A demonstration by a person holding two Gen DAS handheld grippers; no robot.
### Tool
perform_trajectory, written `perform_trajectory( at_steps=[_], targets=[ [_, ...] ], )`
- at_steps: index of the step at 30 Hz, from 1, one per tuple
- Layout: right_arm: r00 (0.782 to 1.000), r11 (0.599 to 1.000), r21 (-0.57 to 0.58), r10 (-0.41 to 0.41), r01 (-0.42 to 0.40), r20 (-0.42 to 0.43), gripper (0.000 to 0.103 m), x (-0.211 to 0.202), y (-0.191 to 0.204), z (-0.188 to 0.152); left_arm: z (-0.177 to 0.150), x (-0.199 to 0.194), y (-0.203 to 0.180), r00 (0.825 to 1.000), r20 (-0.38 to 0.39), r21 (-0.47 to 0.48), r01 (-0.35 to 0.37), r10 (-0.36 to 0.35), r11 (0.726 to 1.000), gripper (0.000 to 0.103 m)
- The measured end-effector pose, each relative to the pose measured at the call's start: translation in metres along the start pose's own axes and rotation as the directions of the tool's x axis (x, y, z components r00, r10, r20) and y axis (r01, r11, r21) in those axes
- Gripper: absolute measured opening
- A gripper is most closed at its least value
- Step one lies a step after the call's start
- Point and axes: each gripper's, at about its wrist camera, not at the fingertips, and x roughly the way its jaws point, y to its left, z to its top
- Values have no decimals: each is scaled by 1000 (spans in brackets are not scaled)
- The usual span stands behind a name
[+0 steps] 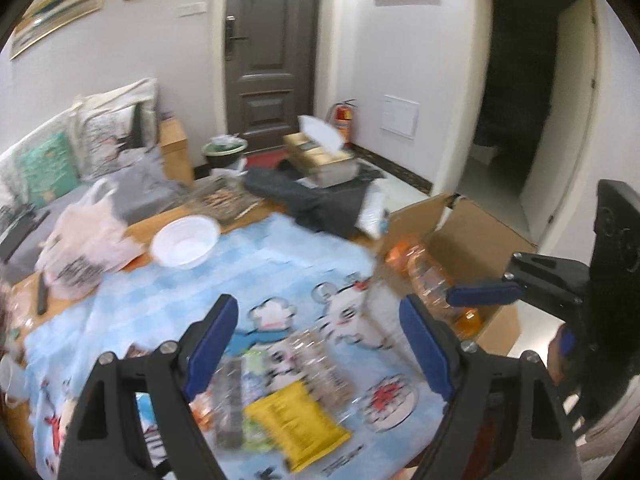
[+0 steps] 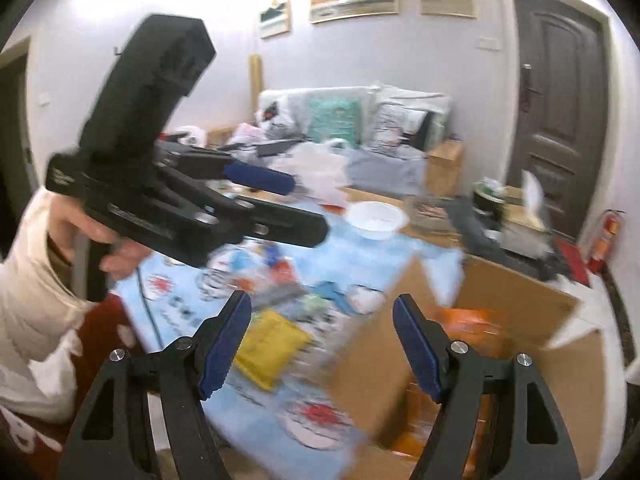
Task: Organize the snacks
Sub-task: 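Grasp the yellow packet with the right gripper while the left grasps the green-white bar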
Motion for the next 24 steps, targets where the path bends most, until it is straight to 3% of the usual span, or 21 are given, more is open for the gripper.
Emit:
perform_trajectory(
  at_steps=[8, 11, 16, 20, 24],
  targets=[
    [990, 993, 74, 96, -89, -100, 70, 69, 62, -3, -64, -12, 70, 998, -30, -98, -64, 61, 993, 81],
    [985, 987, 156, 50, -25, -163, 70, 100, 67, -18, -88, -7, 87, 996, -40, -107, -78, 74, 991, 80],
    [967, 950, 295, -27, 104, -254, 70, 146, 59, -54, -124, 9, 104, 997, -74, -128, -35, 26, 991, 80],
    [958, 927, 343, -53, 152, -281, 70, 164, 56, -75, -141, 24, 109, 995, -96, -138, -17, 4, 990, 80],
    [946, 926, 321, -95, 198, -311, 71, 182, 57, -82, -148, 33, 109, 994, -109, -134, -1, -14, 991, 78]
  ],
)
